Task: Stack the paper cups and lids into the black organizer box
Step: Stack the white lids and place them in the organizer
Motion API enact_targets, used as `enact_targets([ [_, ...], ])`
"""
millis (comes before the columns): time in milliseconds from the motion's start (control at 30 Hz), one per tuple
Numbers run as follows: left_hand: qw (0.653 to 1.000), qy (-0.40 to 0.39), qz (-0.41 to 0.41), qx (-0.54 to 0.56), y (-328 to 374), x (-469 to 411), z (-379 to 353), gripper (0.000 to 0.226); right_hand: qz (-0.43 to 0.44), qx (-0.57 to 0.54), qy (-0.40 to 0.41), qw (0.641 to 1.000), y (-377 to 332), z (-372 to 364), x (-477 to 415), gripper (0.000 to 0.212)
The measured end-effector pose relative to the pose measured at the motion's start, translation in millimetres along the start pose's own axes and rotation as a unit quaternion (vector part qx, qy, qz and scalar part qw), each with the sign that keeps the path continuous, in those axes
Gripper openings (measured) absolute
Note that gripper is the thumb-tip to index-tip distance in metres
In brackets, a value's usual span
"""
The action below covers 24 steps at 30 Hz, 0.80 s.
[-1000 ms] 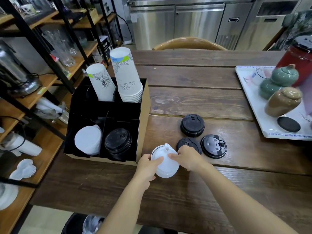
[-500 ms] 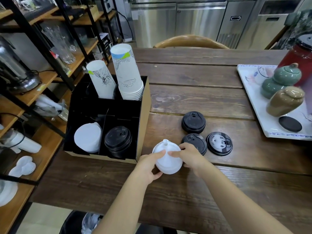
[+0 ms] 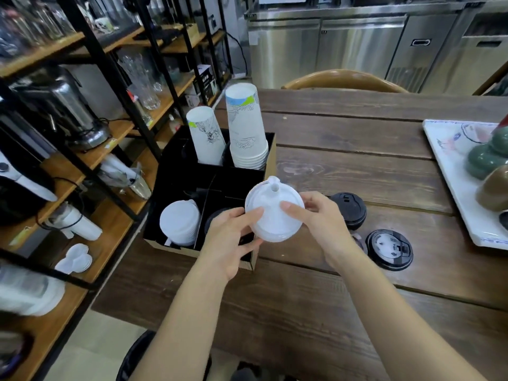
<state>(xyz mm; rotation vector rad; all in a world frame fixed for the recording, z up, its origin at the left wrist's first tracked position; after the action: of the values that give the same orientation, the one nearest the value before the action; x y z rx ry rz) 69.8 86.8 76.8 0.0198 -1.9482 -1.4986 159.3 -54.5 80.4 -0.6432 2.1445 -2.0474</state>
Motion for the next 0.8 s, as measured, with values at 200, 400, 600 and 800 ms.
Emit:
enact_targets([
  [200, 0.999, 0.017, -0.021, 0.023, 27.3, 1.6, 53.6, 0.009, 0.005, 0.014, -0.036, 0.999, -11.3, -64.1, -13.8, 0.033],
  [400, 0.997, 0.054, -0.008, 0.052, 35.1, -14.6, 125.7, 0.022, 0.004, 0.051, -0.074, 0.996, -9.3, -139.1, -33.3, 0.034],
  [600, 0.993, 0.091, 0.025, 0.075, 31.4, -40.9, 176.8, 0.010, -0.029, 0.102, -0.102, 0.989, 8.2, -195.2, -58.9, 0.034],
  [800, 0.991, 0.130, 0.005, 0.011, 25.4, -69.3, 199.7, 0.014, -0.068, 0.188, -0.102, 0.974, 30.7, -212.7, -65.9, 0.033],
])
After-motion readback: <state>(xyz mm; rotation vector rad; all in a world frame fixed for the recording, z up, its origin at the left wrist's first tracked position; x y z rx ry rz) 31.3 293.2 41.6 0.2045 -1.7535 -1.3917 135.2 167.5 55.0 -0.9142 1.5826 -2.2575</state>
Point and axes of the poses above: each hand's wrist, its own x-axis away from the middle knuckle, its own z-axis out of the back of the hand, y = z × x, the point moved 6 cm from there along -x, towards the middle knuckle, and after that the axes turned 7 degrees about -x, right-handed, at the moved point
